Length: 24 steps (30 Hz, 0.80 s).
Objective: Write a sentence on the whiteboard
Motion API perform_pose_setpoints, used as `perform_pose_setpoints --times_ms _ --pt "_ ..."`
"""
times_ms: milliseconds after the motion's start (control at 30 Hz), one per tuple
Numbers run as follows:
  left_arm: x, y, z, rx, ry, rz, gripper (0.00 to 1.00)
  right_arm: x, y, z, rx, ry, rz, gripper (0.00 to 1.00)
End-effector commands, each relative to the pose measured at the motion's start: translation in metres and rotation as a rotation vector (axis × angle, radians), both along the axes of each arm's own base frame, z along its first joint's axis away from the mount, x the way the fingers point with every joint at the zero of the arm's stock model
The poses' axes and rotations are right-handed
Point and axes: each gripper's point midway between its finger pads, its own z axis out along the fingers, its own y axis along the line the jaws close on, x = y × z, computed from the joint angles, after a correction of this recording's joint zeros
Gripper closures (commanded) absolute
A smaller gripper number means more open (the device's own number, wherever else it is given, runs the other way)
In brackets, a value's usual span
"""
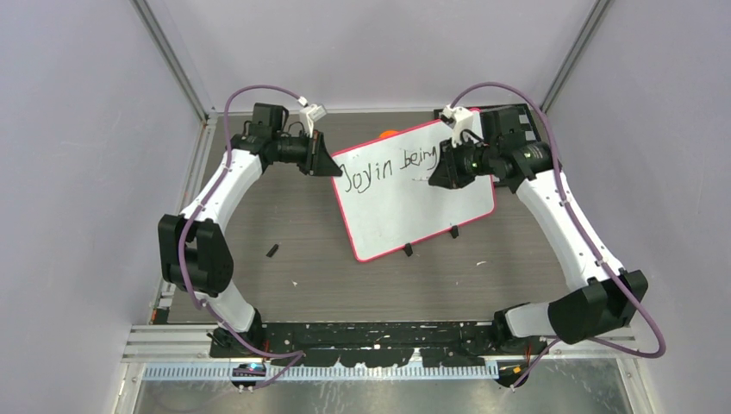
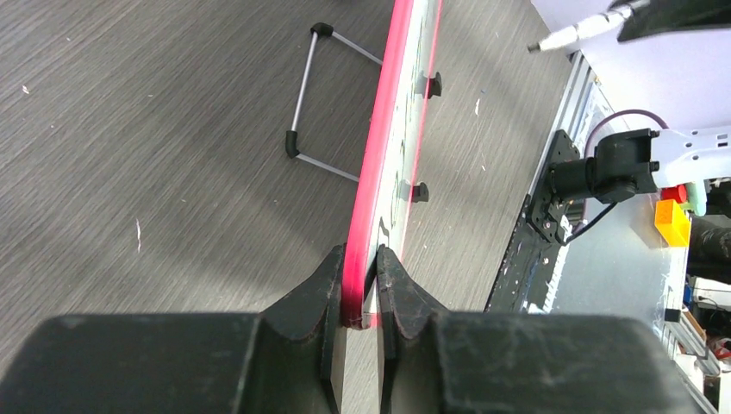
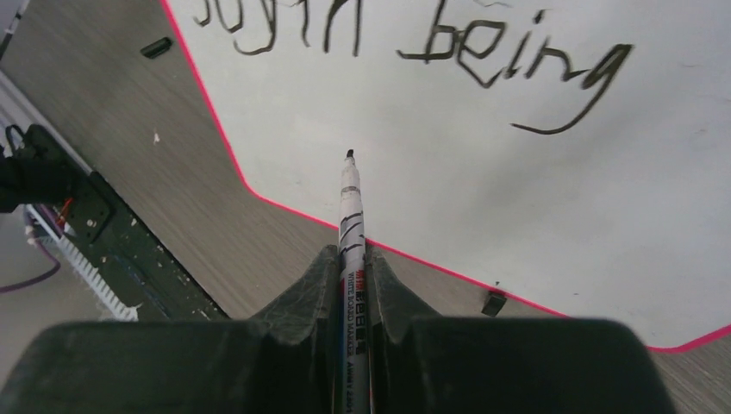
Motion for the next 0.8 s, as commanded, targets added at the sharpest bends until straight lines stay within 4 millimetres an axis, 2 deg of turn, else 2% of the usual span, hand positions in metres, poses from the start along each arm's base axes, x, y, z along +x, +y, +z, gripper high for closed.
perform_pose_setpoints --times_ms 0,200,333,533,767 --pt "-0.001 -0.002 -0.006 0.037 -0.051 0.0 0.84 -0.025 0.019 -0.001 0.034 0.012 0.093 1.0" --pt "-0.005 -0.003 -0.011 0.03 -0.033 -0.001 0.7 -0.045 0.045 -0.026 0.021 0.043 0.166 1.0" --pt "-0.008 -0.003 -0.015 0.025 -0.013 -0.008 0.63 -0.052 0.054 -0.034 0.037 0.05 0.199 1.0" --pt "-0.011 -0.007 -0.021 0.024 0.0 -0.019 0.59 -0.054 0.059 -0.047 0.06 0.049 0.215 1.0" --pt "-0.011 -0.01 -0.026 0.024 0.014 -0.019 0.59 -0.049 0.063 -0.061 0.055 0.013 0.21 1.0"
